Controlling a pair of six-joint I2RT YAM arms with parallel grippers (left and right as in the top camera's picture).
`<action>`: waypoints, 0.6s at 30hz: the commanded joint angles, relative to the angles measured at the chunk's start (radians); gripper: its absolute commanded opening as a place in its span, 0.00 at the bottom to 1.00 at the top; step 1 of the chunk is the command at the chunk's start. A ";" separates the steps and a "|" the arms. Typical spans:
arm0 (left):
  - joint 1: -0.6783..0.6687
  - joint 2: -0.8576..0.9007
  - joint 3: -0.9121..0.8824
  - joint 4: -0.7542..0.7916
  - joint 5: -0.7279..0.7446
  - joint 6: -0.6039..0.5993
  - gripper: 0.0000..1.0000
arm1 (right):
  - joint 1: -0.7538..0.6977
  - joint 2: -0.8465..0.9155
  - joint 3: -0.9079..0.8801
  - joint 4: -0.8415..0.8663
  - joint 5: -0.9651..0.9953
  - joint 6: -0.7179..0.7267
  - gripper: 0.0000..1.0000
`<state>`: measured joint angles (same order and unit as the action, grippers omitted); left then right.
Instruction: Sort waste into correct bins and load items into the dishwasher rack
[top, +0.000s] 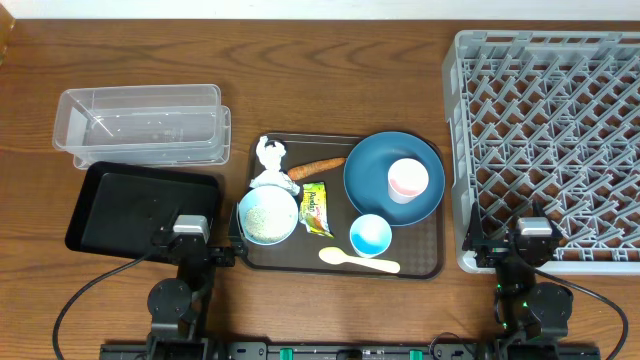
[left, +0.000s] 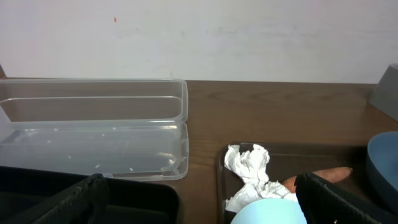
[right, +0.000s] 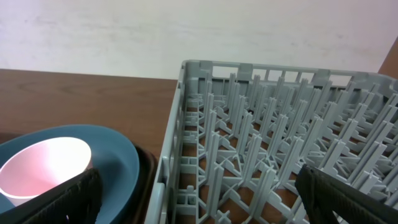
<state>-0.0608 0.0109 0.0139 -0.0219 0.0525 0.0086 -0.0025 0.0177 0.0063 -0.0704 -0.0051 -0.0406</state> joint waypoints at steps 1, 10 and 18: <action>0.002 -0.007 -0.010 -0.045 -0.001 0.017 0.98 | 0.017 -0.006 -0.001 -0.003 0.001 -0.005 0.99; 0.002 -0.007 -0.010 -0.045 -0.001 0.017 0.98 | 0.017 -0.006 -0.001 -0.002 0.002 -0.006 0.99; 0.002 -0.007 -0.010 -0.044 -0.001 0.017 0.98 | 0.017 -0.006 -0.001 -0.003 0.005 -0.032 0.99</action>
<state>-0.0608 0.0109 0.0139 -0.0219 0.0525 0.0086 -0.0025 0.0177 0.0063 -0.0700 -0.0040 -0.0566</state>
